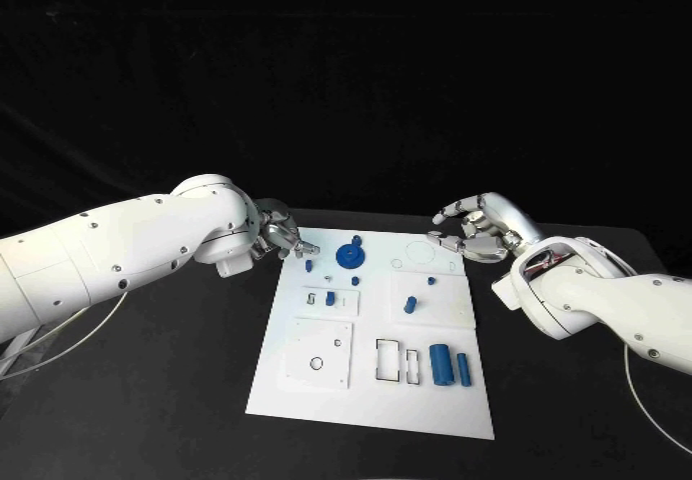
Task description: Assemble the parts on the task board
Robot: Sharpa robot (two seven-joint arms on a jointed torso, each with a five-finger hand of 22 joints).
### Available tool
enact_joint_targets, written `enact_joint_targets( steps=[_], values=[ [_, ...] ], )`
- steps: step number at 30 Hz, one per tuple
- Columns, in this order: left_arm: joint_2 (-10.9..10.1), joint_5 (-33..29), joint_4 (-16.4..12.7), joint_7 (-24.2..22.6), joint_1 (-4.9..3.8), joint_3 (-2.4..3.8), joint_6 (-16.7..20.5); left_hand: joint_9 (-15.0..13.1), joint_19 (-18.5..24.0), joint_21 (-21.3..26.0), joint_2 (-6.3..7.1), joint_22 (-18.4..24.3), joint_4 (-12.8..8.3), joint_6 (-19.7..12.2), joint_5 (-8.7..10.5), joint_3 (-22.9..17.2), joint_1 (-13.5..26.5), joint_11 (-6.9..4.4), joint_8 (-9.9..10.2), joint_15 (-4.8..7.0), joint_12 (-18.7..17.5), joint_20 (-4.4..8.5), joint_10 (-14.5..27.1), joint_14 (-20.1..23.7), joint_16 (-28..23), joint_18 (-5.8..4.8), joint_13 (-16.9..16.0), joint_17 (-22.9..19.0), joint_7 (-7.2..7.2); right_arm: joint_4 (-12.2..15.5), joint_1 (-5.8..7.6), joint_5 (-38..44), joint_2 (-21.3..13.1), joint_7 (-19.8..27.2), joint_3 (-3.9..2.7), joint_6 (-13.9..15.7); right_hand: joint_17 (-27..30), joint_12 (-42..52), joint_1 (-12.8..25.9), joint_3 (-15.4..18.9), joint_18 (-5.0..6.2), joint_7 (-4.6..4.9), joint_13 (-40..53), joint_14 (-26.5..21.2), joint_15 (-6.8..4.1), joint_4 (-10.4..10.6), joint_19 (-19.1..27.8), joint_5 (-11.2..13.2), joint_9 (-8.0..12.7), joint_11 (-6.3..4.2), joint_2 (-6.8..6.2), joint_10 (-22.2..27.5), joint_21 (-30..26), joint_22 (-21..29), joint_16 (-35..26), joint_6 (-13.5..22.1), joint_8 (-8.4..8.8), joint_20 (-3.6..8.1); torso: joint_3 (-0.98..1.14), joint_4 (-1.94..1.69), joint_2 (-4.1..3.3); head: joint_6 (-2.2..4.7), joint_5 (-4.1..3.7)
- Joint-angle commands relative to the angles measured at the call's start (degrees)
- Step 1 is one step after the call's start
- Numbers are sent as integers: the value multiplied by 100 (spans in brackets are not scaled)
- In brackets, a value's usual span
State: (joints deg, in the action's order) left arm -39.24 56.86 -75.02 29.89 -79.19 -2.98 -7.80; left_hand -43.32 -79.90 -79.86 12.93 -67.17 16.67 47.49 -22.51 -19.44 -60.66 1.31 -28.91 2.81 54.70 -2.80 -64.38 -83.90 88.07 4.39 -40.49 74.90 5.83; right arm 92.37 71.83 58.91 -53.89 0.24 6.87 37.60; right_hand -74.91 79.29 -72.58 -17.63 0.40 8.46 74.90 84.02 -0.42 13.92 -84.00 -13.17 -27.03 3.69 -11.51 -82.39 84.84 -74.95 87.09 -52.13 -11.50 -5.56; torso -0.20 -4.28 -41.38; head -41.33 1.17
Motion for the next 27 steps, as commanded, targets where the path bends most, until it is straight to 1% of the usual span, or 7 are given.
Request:
enact_joint_targets(
  steps=[1,2,5,9,12,18,27],
  values=[
    [104,62,177,-121,-28,7,-81,97,16,23,-9,22,5,-85,21,63,-78,39,113,-66,-95,-37,103,-457,-34,18,130,1019,37,10,-4,69,1,28,0,-18,-552,-31,51,-1,112,-14,534,385,-14,45,-254,28,7,-15,3,32,-8,-1113,-28,17,-11,0,-7,10,-8,4,15],
    [125,94,216,-124,-30,7,-92,97,16,23,-9,22,5,-85,21,63,-78,39,113,-66,-95,-37,103,-457,-34,18,130,1019,37,12,-4,69,1,28,0,-18,-552,-31,51,-1,112,-14,534,385,-14,45,-254,28,7,-15,3,32,-8,-1113,-28,17,-11,0,-3,10,-5,-2,19],
    [226,207,390,-130,-34,7,-171,115,9,17,-16,8,5,-87,21,73,-90,45,128,-71,-89,-44,103,-462,-28,15,126,1032,43,20,-4,70,6,28,0,-24,-555,-29,50,-1,111,-15,536,386,-15,48,-256,25,7,-15,5,31,-4,-1116,-27,17,-12,0,-4,12,-12,-2,21],
    [363,272,612,-126,-33,-6,-331,143,-20,-12,-39,-55,4,-60,21,87,-117,46,141,-75,-39,-54,60,-483,3,4,77,1097,42,23,-4,70,9,28,0,-30,-555,-29,50,-1,111,-15,536,386,-15,48,-256,25,7,-15,5,31,-4,-1116,-27,17,-12,0,-13,14,-18,-10,17],
    [472,271,771,-121,-25,-34,-441,149,-30,-22,-44,-76,5,-54,21,89,-121,46,143,-75,-28,-56,51,-489,11,1,66,1115,42,23,-4,70,13,26,0,-35,-555,-29,50,-1,111,-15,536,386,-15,48,-256,25,7,-15,5,31,-4,-1116,-27,17,-12,0,-4,12,-13,-32,17],
    [674,255,1079,-112,11,-81,-599,165,-42,-34,-62,-100,5,-33,22,94,-135,45,147,-76,-13,-59,38,-494,18,-3,56,1128,41,16,-4,70,30,24,0,-46,-562,-23,47,-3,109,-16,541,387,-15,51,-261,18,6,-16,12,26,2,-1121,-25,16,-14,0,-5,18,-18,-58,21],
    [802,283,1292,-103,52,-107,-783,188,-62,-55,-94,-144,4,-4,23,93,-158,43,153,-75,18,-63,12,-508,39,-11,28,1172,38,4,-4,62,50,24,0,-53,-562,-23,47,-3,109,-16,541,387,-15,51,-261,18,6,-16,12,26,2,-1121,-25,16,-14,0,3,9,-3,-96,29]
  ],
)
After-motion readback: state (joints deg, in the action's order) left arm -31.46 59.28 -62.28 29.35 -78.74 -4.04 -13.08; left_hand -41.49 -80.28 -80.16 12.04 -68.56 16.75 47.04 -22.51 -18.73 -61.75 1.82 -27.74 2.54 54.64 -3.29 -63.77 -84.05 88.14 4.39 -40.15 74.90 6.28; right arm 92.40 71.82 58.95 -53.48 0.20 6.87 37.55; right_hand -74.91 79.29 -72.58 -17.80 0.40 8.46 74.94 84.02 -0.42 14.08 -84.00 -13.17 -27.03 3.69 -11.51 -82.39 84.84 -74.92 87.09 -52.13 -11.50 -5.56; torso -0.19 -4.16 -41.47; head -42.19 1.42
